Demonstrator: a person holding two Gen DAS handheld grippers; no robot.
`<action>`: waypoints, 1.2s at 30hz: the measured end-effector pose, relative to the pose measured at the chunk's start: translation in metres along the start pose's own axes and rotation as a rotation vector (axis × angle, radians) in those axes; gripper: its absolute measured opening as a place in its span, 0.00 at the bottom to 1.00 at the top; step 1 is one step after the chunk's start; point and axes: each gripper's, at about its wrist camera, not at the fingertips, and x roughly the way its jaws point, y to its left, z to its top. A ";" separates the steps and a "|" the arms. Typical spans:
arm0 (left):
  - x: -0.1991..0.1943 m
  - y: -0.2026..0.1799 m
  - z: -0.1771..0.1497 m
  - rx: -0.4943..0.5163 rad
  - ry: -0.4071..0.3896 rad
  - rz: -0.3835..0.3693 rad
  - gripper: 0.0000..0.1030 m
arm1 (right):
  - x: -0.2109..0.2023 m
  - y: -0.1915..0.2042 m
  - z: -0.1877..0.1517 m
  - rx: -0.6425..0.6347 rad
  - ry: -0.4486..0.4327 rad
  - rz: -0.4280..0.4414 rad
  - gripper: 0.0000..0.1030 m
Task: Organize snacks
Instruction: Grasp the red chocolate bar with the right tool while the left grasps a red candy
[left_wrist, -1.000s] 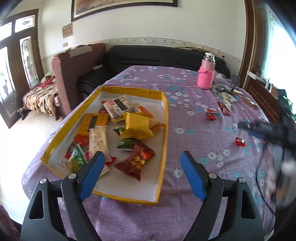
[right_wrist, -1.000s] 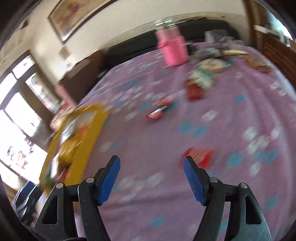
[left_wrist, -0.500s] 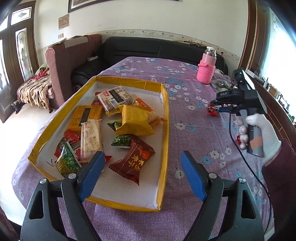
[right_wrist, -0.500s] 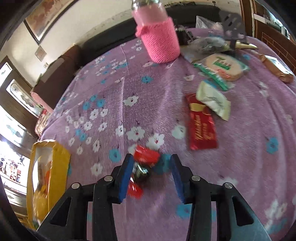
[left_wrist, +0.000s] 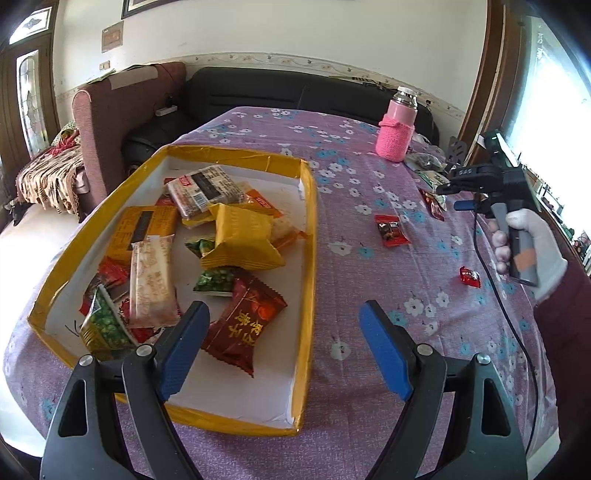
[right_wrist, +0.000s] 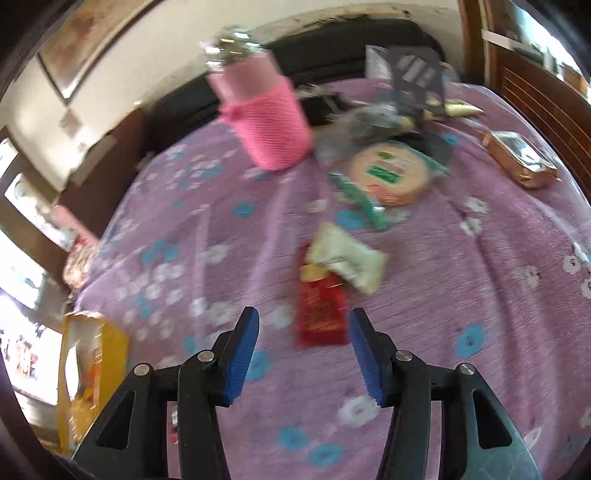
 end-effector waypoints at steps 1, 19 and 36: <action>0.001 -0.002 0.000 0.004 0.004 0.001 0.82 | 0.007 -0.001 0.002 -0.003 0.007 -0.020 0.52; -0.014 -0.023 -0.002 0.037 -0.005 0.028 0.82 | 0.016 0.012 -0.039 -0.098 0.080 -0.117 0.27; -0.013 -0.059 -0.002 0.093 0.010 0.048 0.82 | -0.017 0.032 -0.110 -0.282 -0.010 -0.023 0.46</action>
